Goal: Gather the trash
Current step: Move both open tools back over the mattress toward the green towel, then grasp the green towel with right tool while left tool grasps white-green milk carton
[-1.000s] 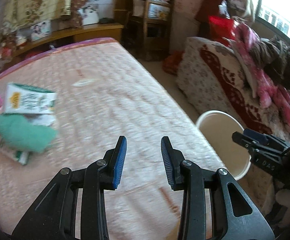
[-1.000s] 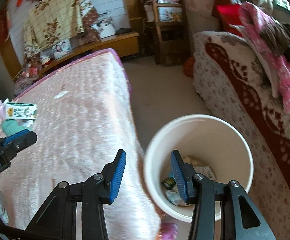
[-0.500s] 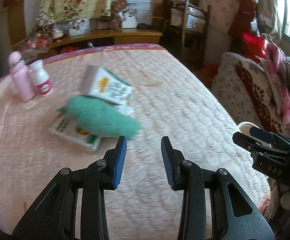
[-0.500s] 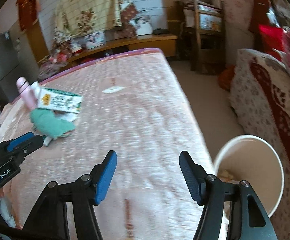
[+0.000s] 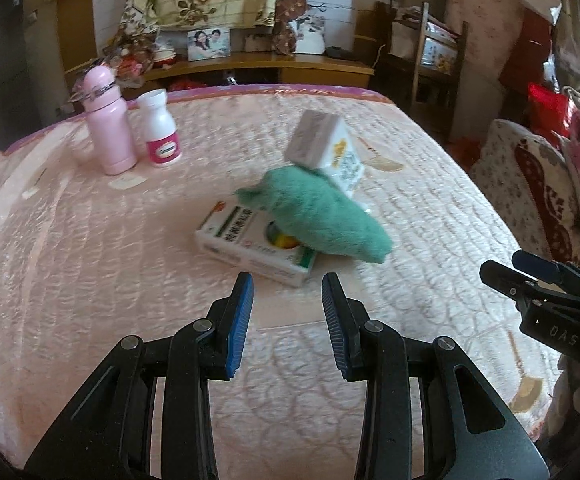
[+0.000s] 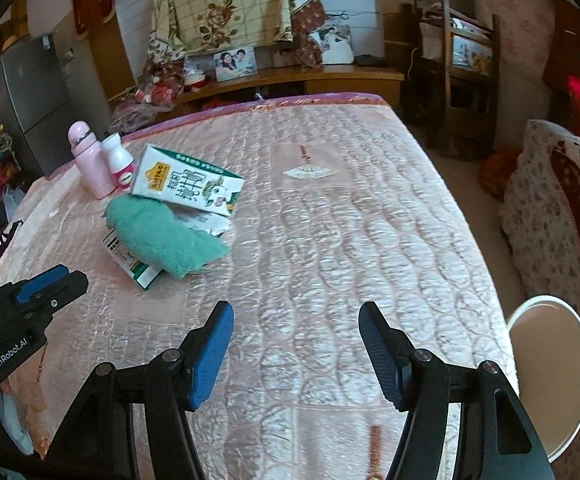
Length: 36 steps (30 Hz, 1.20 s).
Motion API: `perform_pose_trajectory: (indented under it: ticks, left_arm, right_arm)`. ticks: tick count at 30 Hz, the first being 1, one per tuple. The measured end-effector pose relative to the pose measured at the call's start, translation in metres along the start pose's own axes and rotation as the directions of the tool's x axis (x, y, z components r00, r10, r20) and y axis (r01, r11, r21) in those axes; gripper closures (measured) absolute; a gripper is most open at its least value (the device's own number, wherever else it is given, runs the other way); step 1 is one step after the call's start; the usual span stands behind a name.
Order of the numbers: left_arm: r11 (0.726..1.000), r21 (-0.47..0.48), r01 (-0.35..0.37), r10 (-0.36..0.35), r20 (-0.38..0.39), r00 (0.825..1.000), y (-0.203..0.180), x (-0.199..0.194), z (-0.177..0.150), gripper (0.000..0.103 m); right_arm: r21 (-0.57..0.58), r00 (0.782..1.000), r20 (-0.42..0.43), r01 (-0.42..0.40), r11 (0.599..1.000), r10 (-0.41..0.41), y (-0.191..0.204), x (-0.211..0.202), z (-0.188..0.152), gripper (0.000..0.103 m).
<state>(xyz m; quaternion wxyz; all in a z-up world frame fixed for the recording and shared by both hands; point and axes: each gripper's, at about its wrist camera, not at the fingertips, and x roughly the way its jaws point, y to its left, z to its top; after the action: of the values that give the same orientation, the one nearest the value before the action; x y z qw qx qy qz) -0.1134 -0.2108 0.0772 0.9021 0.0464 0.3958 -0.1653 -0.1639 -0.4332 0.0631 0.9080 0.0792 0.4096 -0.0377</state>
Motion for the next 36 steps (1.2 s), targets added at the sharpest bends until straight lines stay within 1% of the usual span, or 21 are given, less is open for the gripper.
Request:
perform_pose_trajectory:
  ticks: [7, 12, 20, 24, 26, 30, 32, 34, 36]
  left_arm:
    - [0.999, -0.024, -0.023, 0.023, -0.021, 1.000, 0.022, 0.006, -0.002, 0.069]
    - [0.999, -0.025, -0.045, 0.044, -0.032, 0.999, 0.029, 0.010, -0.003, 0.069]
    - [0.998, -0.032, -0.058, 0.057, -0.041, 0.998, 0.038, 0.014, -0.004, 0.069]
    - [0.998, -0.040, -0.045, 0.043, -0.048, 0.998, 0.044, 0.017, -0.003, 0.069]
    - [0.998, -0.053, -0.022, 0.019, -0.056, 0.998, 0.051, 0.019, -0.002, 0.069]
    - [0.997, -0.075, 0.001, -0.007, -0.072, 0.997, 0.062, 0.023, 0.001, 0.069]
    - [0.997, -0.080, 0.003, -0.009, -0.079, 0.997, 0.067, 0.024, 0.004, 0.069]
    - [0.997, -0.076, 0.003, -0.010, -0.082, 0.997, 0.071, 0.024, 0.007, 0.069]
    - [0.997, -0.078, 0.007, -0.014, -0.086, 0.996, 0.076, 0.023, 0.011, 0.069]
  right_arm:
    - [-0.023, 1.000, -0.023, -0.002, 1.000, 0.001, 0.012, 0.013, 0.003, 0.040]
    - [-0.038, 0.999, -0.037, -0.005, 0.999, 0.004, 0.017, 0.022, 0.005, 0.040]
    - [-0.055, 0.998, -0.055, -0.016, 0.998, 0.013, 0.024, 0.031, 0.007, 0.040]
    - [-0.063, 0.998, -0.059, -0.033, 0.997, 0.030, 0.029, 0.034, 0.011, 0.040]
    - [-0.075, 0.997, -0.061, -0.055, 0.996, 0.050, 0.034, 0.036, 0.013, 0.040]
    - [-0.113, 0.994, -0.062, -0.101, 0.989, 0.094, 0.045, 0.039, 0.021, 0.039]
    - [-0.132, 0.990, -0.059, -0.131, 0.983, 0.124, 0.053, 0.041, 0.027, 0.038]
    - [-0.154, 0.985, -0.063, -0.167, 0.974, 0.159, 0.062, 0.046, 0.033, 0.034]
    - [-0.181, 0.979, -0.066, -0.201, 0.963, 0.192, 0.073, 0.050, 0.040, 0.033]
